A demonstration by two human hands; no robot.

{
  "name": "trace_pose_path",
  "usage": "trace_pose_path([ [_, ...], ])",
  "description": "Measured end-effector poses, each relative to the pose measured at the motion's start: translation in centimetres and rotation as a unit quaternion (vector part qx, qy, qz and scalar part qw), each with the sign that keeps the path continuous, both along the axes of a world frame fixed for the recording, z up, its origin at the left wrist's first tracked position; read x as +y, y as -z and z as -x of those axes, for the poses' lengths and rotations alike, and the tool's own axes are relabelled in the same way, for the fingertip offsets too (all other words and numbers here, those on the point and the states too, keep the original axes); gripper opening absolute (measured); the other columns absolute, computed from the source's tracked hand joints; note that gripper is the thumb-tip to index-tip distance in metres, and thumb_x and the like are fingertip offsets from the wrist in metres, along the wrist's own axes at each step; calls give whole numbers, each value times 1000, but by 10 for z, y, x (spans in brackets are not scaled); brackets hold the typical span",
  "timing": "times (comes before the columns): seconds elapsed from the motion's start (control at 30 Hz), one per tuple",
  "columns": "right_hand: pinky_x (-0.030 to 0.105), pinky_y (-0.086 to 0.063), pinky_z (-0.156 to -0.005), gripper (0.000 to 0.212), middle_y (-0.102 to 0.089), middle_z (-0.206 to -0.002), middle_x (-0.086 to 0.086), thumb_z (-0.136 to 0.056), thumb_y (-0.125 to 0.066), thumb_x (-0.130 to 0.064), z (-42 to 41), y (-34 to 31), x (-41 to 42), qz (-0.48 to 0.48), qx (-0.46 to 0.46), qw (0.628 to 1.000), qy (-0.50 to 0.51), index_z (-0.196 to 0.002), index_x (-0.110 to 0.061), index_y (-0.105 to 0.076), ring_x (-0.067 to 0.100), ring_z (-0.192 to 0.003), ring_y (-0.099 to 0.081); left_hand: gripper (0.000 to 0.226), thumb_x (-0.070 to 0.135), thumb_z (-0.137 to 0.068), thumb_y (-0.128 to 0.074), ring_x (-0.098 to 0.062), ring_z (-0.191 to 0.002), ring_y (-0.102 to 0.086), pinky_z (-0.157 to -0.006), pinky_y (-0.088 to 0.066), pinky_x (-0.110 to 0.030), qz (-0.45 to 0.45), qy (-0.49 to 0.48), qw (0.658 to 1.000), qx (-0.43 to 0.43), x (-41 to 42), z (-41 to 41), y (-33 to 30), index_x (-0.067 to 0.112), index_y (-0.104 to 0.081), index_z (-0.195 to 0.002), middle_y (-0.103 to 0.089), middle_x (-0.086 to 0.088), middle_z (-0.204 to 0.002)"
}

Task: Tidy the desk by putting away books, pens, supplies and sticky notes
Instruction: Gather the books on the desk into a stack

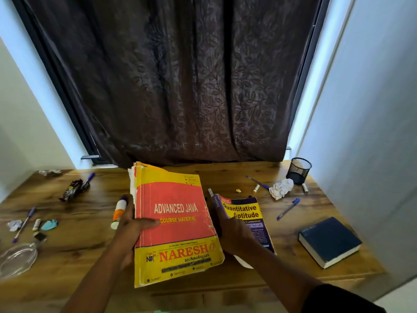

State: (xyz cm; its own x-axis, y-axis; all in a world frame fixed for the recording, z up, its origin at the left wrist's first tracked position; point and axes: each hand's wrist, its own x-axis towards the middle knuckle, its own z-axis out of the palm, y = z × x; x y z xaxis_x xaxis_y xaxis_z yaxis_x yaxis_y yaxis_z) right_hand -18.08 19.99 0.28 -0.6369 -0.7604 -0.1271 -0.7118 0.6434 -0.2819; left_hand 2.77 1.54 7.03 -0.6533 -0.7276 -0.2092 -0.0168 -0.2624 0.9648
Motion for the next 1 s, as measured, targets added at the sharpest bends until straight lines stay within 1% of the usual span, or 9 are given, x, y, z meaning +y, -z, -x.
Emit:
trace_pose_path([
  [0.07, 35, -53, -70, 58, -69, -117, 18, -96, -57, -32, 18, -12, 16, 21, -30, 999, -36, -150, -24, -38, 35, -101, -69, 87, 0, -54, -83, -44, -92, -73, -70, -60, -52, -21, 4, 1000, -10, 5, 12, 3, 29, -58, -132, -75, -15, -111],
  [0.1, 32, -51, -67, 38, -70, -117, 17, -98, -53, -28, 25, -18, 23, 29, -45, 997, -47, -134, -18, -57, 34, -99, -70, 87, -1, -53, -83, -44, -92, -73, -71, -61, -53, -29, 7, 999, -14, 8, 18, 4, 28, -58, -131, -75, -17, -111],
  [0.17, 31, -51, -64, 25, -74, -107, 12, -99, -50, -25, 39, -27, 35, 46, -66, 995, -52, -105, -12, -70, 28, -91, -70, 84, 1, -52, -82, -44, -92, -73, -75, -60, -56, -45, 9, 999, -21, 17, 32, 7, 28, -60, -128, -75, -17, -109],
  [0.27, 31, -51, -63, 10, -72, -95, 1, -85, -65, -26, 54, -41, 47, 55, -85, 994, -42, -94, -21, -69, 20, -83, -66, 82, 6, -51, -82, -45, -93, -73, -78, -60, -55, -54, 14, 998, -35, 29, 55, 10, 21, -60, -129, -76, -18, -107],
  [0.33, 33, -52, -63, 19, -69, -91, -2, -75, -72, -18, 66, -51, 56, 56, -91, 993, -45, -93, -23, -67, 19, -81, -65, 82, 3, -54, -85, -44, -93, -73, -75, -60, -51, -52, 23, 997, -50, 37, 72, 10, 19, -59, -130, -75, -18, -109],
  [0.4, 30, -50, -60, 26, -68, -93, -3, -71, -74, -12, 79, -61, 67, 69, -80, 994, -39, -94, -24, -67, 17, -79, -64, 69, -5, -66, -80, -42, -91, -73, -70, -60, -46, -28, 12, 998, -59, 46, 90, 8, 20, -60, -127, -75, -17, -109],
  [0.57, 18, -41, -56, 27, -67, -113, 4, -76, -75, -12, 107, -97, 98, 94, -21, 995, 9, -100, -22, -68, 17, -88, -59, 63, -11, -73, -70, -40, -86, -73, -65, -59, -42, 9, -3, 997, -78, 73, 133, 2, 20, -59, -128, -74, -15, -107],
  [0.73, 30, -59, -71, 26, -68, -121, 7, -80, -75, -25, 119, -128, 120, 82, 45, 995, 30, -106, -29, -68, 23, -92, -65, 66, -13, -73, -68, -40, -87, -73, -67, -61, -47, 9, 24, 998, -64, 106, 181, -7, 27, -58, -125, -74, -12, -107],
  [1.0, 37, -63, -77, 36, -67, -127, 6, -82, -77, -29, 124, -170, 141, 39, 67, 997, 16, -117, -29, -66, 25, -98, -68, 68, -9, -69, -76, -43, -90, -73, -65, -61, -47, -68, 96, 992, -46, 140, 226, -10, 26, -58, -126, -76, -16, -106],
])
